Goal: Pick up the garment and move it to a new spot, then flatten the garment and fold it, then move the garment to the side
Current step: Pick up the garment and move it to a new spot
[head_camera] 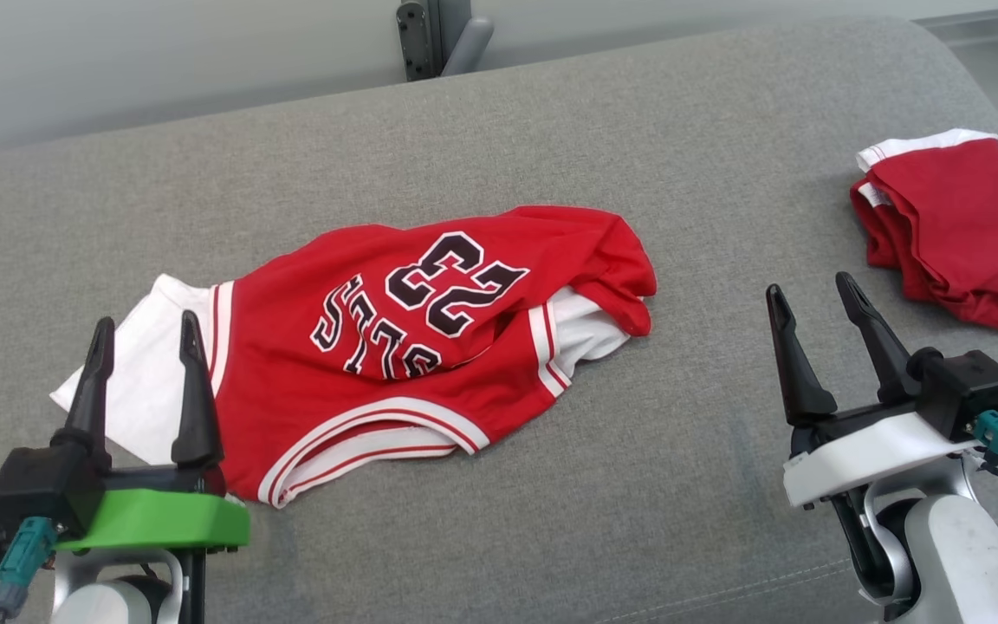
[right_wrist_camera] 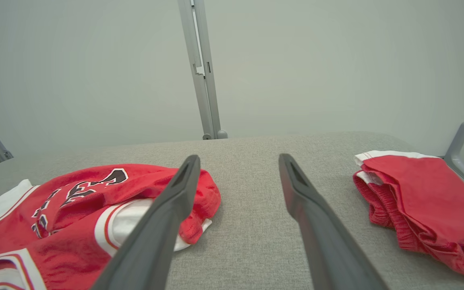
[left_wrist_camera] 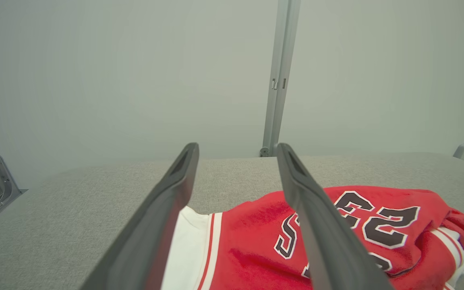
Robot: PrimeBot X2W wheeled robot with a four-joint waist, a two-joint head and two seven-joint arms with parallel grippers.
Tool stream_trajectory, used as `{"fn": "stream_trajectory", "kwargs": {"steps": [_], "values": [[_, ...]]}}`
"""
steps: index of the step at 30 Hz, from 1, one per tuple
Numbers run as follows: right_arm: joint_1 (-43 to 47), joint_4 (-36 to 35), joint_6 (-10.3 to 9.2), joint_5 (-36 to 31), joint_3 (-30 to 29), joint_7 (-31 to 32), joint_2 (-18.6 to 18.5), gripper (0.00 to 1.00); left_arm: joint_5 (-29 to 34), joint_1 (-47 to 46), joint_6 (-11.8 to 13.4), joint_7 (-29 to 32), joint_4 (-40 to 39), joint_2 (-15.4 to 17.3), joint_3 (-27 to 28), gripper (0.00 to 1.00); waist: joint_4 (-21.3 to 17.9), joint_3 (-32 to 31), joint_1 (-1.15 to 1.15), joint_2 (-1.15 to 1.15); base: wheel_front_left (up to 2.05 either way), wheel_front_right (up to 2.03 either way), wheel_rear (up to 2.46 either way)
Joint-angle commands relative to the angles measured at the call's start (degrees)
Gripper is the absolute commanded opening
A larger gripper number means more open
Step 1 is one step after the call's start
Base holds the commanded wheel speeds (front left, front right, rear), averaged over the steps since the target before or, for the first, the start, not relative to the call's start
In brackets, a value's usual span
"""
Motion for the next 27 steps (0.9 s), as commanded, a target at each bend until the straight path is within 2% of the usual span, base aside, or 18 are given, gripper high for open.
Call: {"fn": "stream_trajectory", "kwargs": {"steps": [1, 14, 27], "values": [[0.85, -0.23, -0.03, -0.05, -0.01, 0.26, -0.31, 1.0, 0.05, 1.2, 0.14, 0.21, -0.35, 0.14, -0.1, 1.0, 0.6, -1.84, 0.0, 0.0, 0.0, 0.0, 0.0], [4.84, -1.3, -0.03, 0.3, -1.11, 1.89, -0.45, 1.0, -0.23, 7.78, 1.59, 2.77, -3.21, -0.08, -1.78, 1.0, 0.05, -5.97, 0.0, 0.0, 0.0, 0.0, 0.0], [5.47, -2.25, -0.03, 0.19, -1.98, 2.3, 0.1, 1.0, -0.48, 8.57, 2.42, 3.96, -3.94, 0.52, -2.2, 1.0, 0.46, -5.72, 0.0, 0.0, 0.0, 0.0, 0.0]]}}
